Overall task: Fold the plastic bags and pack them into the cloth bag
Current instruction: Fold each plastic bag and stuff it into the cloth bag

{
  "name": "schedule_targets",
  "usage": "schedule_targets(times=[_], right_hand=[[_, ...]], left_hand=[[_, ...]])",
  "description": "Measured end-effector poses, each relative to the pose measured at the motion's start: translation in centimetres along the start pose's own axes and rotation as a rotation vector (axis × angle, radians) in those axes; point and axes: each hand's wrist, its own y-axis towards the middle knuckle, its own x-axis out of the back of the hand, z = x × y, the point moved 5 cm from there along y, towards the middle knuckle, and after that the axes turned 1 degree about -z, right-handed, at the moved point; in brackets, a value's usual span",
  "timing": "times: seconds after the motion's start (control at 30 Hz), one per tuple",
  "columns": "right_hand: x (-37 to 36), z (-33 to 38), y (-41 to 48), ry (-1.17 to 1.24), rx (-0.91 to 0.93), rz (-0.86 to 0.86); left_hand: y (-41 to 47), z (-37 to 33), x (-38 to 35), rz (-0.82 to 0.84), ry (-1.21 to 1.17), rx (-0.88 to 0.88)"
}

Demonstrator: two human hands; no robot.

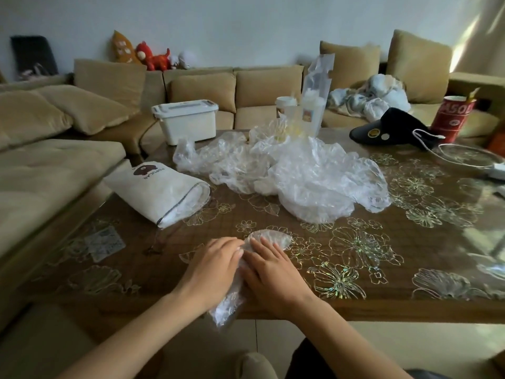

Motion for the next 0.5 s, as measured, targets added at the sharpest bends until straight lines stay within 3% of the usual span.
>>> schedule_targets(times=[0.13, 0.3, 0.43, 0.5], right_hand=[[4.4, -1.5, -0.2, 0.085, -0.201, -0.561], [5.0, -4.5, -0.4, 0.344, -0.626, -0.471], [4.6, -5.3, -0.8, 0.57, -0.784, -0.448], [5.1, -5.6, -0.7, 0.695, -0.815, -0.445]], left_hand=[[1.8, 1.2, -0.6, -0.045, -0.152, 0.239], [4.9, 0.8, -1.7, 0.228, 0.007, 0.409], [5.8, 0.8, -2.1, 0.359, 0.02, 0.526], [5.9, 0.9, -1.6, 0.329, -0.037, 0.514]])
